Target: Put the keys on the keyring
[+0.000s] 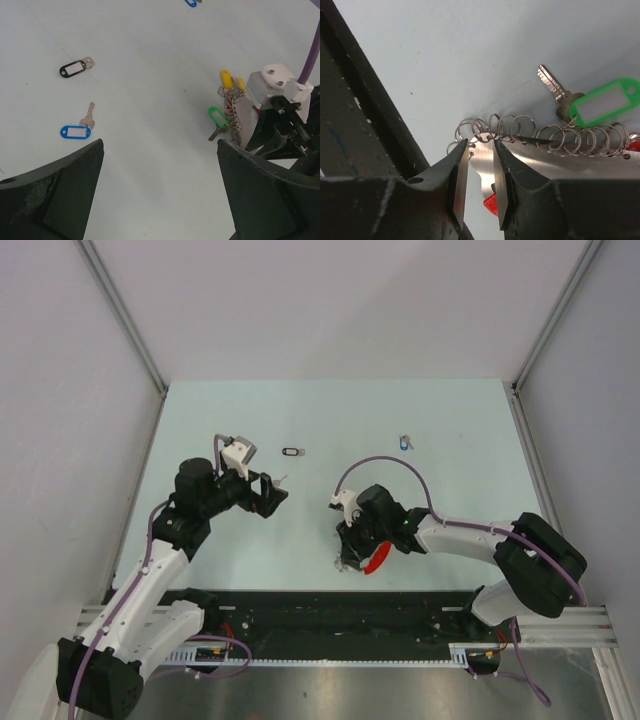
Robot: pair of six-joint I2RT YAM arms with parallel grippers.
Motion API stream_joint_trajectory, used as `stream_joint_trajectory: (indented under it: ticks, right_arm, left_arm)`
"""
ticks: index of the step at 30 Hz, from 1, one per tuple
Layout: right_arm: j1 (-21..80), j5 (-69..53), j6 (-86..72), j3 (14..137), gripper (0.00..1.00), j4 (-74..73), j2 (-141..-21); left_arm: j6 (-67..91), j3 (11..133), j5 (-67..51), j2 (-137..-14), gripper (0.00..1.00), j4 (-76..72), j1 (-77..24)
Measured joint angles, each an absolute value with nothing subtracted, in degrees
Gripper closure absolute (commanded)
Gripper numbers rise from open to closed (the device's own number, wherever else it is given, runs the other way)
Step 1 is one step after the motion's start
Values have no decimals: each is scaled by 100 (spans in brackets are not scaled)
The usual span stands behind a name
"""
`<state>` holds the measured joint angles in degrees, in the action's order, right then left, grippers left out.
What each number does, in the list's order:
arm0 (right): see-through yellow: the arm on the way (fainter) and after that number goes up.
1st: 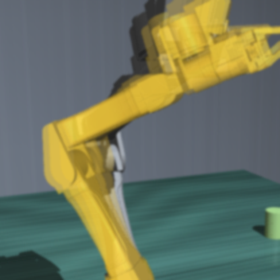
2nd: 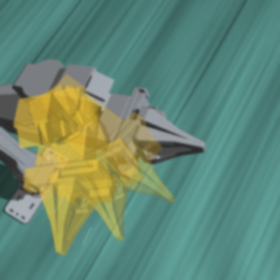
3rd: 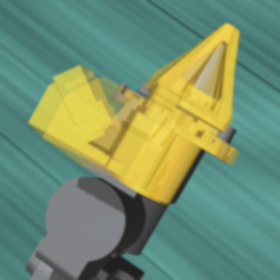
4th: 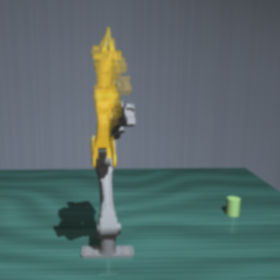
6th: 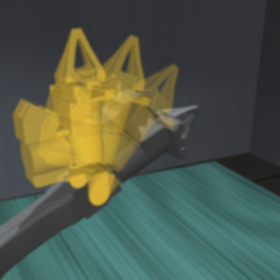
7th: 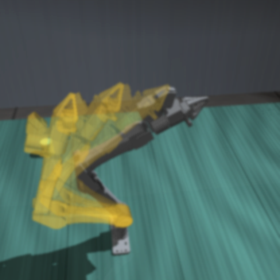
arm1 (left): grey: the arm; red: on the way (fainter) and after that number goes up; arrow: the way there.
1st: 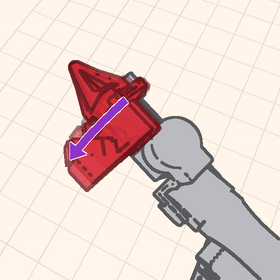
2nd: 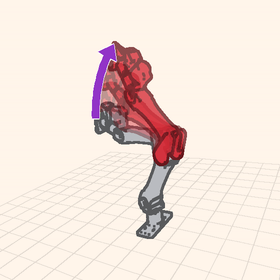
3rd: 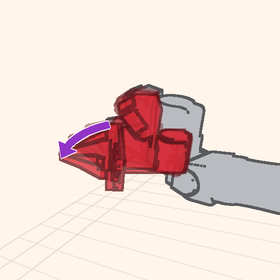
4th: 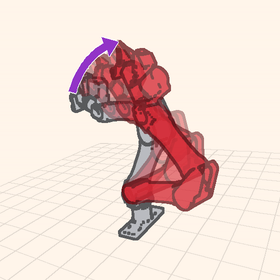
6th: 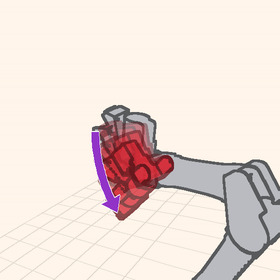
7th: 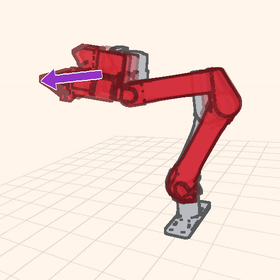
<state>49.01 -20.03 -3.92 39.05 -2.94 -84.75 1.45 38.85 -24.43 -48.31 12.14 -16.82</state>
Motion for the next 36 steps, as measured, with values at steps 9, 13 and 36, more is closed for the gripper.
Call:
stream_joint_trajectory:
  ticks: [9, 13, 36]
  right_arm:
    - [4766, -1649, -460, 4515, 72, -915, -8178]
    - [4672, -1511, -445, 4552, 72, -978, -8300]
    - [5697, -244, -36, 4869, 81, -1341, -9002]
  left_arm:
    - [145, 3903, -2440, -4831, 0, 1219, -1682]
    - [145, 3903, -2438, -4831, 0, 1219, -1682]
    - [145, 3903, -2434, -4831, 0, 1229, -1682]
